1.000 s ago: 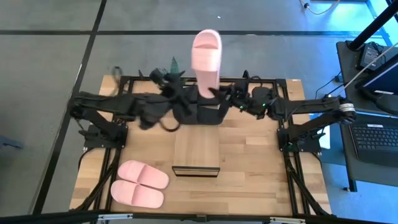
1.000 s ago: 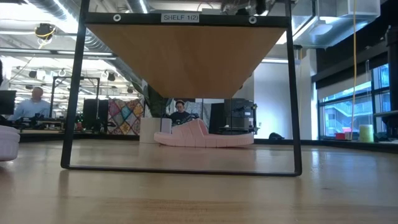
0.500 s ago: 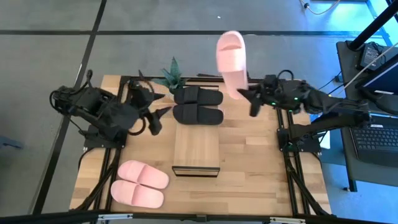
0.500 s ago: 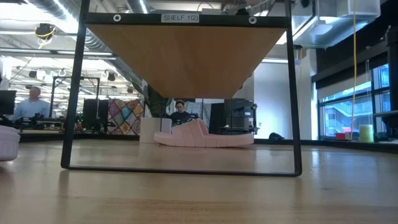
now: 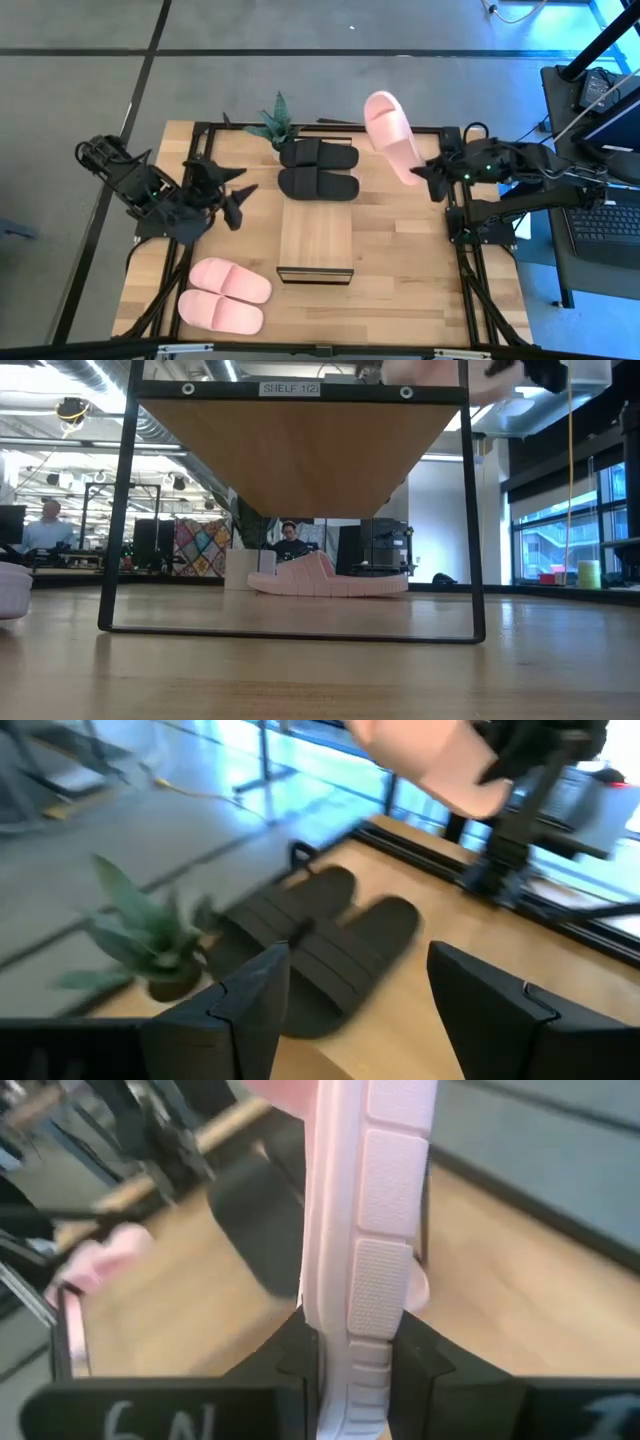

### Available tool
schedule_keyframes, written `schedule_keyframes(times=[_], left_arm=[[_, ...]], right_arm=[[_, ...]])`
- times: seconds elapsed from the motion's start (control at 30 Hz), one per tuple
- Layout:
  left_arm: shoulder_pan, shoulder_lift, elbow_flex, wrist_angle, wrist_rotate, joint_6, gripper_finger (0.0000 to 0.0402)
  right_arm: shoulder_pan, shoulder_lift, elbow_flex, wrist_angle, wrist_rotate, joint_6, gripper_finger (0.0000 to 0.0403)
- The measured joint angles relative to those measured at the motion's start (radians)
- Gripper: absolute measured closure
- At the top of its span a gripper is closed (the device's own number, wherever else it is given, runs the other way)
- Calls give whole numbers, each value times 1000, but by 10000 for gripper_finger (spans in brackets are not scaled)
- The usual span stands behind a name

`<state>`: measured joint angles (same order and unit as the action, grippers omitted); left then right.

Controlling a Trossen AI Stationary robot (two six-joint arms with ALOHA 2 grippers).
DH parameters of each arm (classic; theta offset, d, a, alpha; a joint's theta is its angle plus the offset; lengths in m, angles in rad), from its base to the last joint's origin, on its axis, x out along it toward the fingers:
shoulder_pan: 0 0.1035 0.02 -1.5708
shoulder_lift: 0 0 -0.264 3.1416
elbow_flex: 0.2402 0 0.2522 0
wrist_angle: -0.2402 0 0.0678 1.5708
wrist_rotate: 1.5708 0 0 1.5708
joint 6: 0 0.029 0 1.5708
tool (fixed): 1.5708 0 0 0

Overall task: Pick and place slides into the shelf
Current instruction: Put the pink slide under the shelf

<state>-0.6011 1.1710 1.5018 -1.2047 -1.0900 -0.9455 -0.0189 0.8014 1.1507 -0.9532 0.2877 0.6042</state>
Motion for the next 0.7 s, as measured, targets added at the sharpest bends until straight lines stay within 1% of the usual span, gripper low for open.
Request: schedule_keyframes(times=[0.1, 0.17, 0.23, 0.33, 0.43, 0.47, 0.53, 0.7], left_arm=[[-4, -39, -92, 154, 96, 92, 174], [3, -61, -156, 283, 210, 195, 174], [14, -88, -217, 430, 335, 290, 174], [42, -133, -299, 645, 490, 437, 174], [70, -178, -369, 794, 636, 558, 174], [79, -192, -386, 827, 674, 585, 174], [91, -221, -406, 839, 721, 608, 174], [93, -279, -430, 841, 764, 649, 174]], right_arm=[[0, 1, 0, -63, -12, 65, 330], [-1, 0, 0, -111, -48, 100, 330], [-1, 1, 0, -169, -104, 145, 330], [0, 0, -3, -256, -196, 211, 330], [-1, 3, -11, -340, -275, 270, 330], [-1, 6, -11, -370, -301, 288, 330], [-1, 9, -11, -415, -374, 319, 330], [-1, 20, -12, -464, -555, 319, 330]])
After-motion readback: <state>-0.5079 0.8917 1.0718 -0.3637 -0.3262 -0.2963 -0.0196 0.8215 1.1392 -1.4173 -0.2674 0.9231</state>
